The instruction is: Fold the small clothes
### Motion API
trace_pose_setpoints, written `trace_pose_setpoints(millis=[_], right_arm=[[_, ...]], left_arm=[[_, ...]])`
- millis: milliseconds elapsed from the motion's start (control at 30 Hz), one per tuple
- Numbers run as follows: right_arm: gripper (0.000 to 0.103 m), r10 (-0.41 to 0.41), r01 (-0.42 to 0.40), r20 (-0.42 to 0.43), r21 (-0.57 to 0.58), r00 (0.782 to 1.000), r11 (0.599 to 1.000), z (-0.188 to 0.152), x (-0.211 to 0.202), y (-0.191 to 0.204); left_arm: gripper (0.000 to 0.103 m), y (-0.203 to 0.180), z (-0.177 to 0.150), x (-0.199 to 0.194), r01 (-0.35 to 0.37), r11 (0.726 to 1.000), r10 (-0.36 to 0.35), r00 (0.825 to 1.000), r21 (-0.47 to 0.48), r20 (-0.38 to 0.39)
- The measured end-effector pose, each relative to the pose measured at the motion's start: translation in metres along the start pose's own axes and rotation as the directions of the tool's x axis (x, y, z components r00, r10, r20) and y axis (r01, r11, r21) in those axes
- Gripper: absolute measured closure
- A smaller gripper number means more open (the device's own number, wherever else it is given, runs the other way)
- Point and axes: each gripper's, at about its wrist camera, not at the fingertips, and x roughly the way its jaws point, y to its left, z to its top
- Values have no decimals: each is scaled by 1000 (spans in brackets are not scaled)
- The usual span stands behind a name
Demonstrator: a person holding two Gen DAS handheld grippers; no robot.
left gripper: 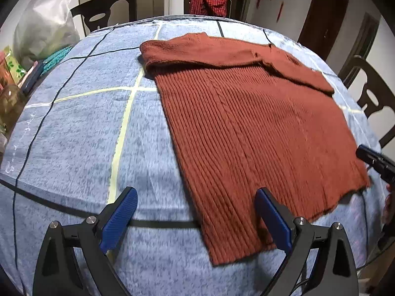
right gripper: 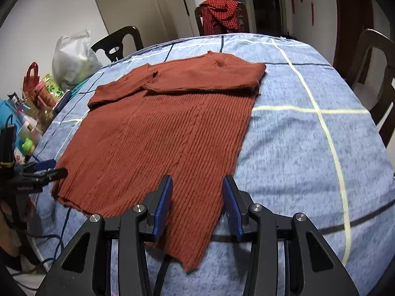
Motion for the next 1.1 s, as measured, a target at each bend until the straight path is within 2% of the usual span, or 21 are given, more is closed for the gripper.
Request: trace_pose_setpoints(millis=[67, 133, 200, 367, 833, 867, 967, 1100], right_arm=[[57, 1, -1, 0, 2, 1000, 1000, -4, -1, 1], [48, 19, -19, -10, 14, 1000, 1000, -8, -1, 1], [48, 51, -50, -28, 32, 998, 998, -11, 1, 0], [48, 11, -11, -14, -2, 1000, 1000, -17, 0, 8], [48, 27, -28, 18, 94, 999, 995, -22, -3, 3], [48, 27, -29, 19, 96, 999, 995, -22, -3, 3], [48, 14, -15, 16, 76, 1000, 997, -22, -3, 6], [48, 3, -4, 16, 64, 1000, 998, -22, -3, 7]], left_arm=[[5, 1, -3, -1, -7, 1000, 7, 1000, -6, 3], [5, 2, -4, -2, -7, 1000, 7, 1000, -22, 7], [6, 4, -5, -3, -10, 999, 11, 1000, -42, 11], [5, 0, -9, -3, -37, 999, 38, 999, -22, 17], [6, 5, -9, -6, -1, 999, 2, 1000, -47, 21], [7, 5, -8, -6, -2, 999, 3, 1000, -50, 19], [23, 3, -6, -8, -11, 999, 12, 1000, -41, 25], [33, 3, -4, -9, 7, 999, -5, 1000, -46, 27]])
